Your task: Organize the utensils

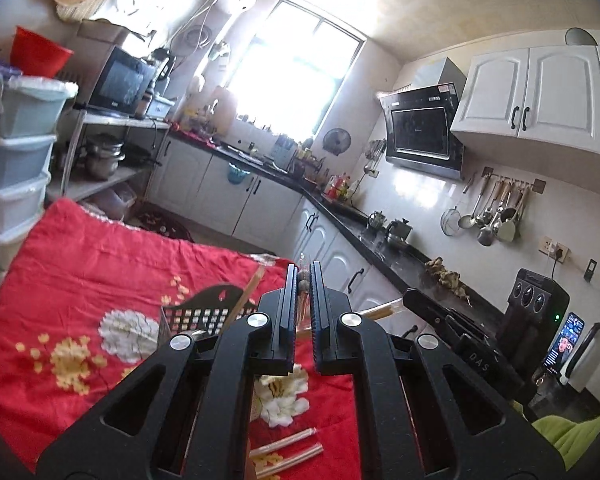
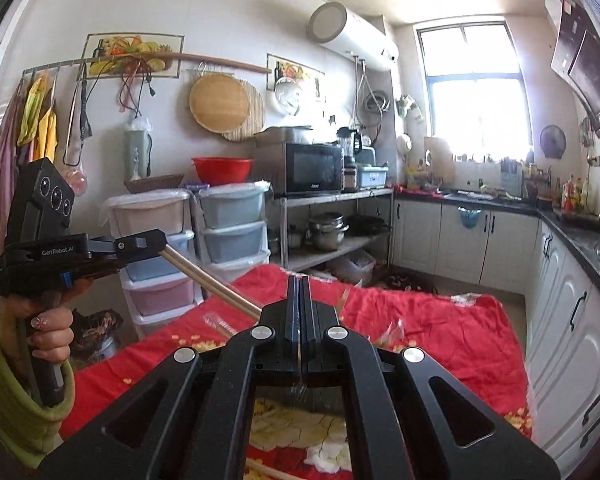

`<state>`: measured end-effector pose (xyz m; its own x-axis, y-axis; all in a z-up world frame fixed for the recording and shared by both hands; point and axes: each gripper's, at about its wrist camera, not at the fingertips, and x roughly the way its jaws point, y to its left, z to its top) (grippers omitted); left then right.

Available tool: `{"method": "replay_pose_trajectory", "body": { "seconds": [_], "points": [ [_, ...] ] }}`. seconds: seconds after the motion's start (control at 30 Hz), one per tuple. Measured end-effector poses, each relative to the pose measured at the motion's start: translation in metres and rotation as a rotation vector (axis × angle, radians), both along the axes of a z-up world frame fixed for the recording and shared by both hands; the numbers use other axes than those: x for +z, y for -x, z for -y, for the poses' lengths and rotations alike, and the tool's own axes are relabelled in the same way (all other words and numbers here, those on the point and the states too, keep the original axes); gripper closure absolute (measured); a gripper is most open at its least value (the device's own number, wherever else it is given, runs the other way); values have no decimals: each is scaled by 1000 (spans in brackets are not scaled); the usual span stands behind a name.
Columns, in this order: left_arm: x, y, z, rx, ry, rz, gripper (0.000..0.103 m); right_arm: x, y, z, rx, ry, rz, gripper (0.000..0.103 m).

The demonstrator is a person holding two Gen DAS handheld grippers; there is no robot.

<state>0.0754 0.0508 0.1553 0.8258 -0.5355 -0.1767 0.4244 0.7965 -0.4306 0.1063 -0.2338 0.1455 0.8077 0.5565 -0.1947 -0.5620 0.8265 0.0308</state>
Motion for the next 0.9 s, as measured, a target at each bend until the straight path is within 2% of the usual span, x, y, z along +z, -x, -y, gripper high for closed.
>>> {"method": "replay_pose_trajectory", "body": {
  "seconds": [0.27,0.43,0.9],
  "points": [
    [21,-13,4,13,-10,31,100,24,-14,-6,-12,5,34,102],
    [27,-27,6,5,-8,25,100,28,-23,-7,-18,-1,38,102],
    [15,-46,11,21,-22,-15,100,17,-47,-13,-24,-9,-12,102]
  ]
}}
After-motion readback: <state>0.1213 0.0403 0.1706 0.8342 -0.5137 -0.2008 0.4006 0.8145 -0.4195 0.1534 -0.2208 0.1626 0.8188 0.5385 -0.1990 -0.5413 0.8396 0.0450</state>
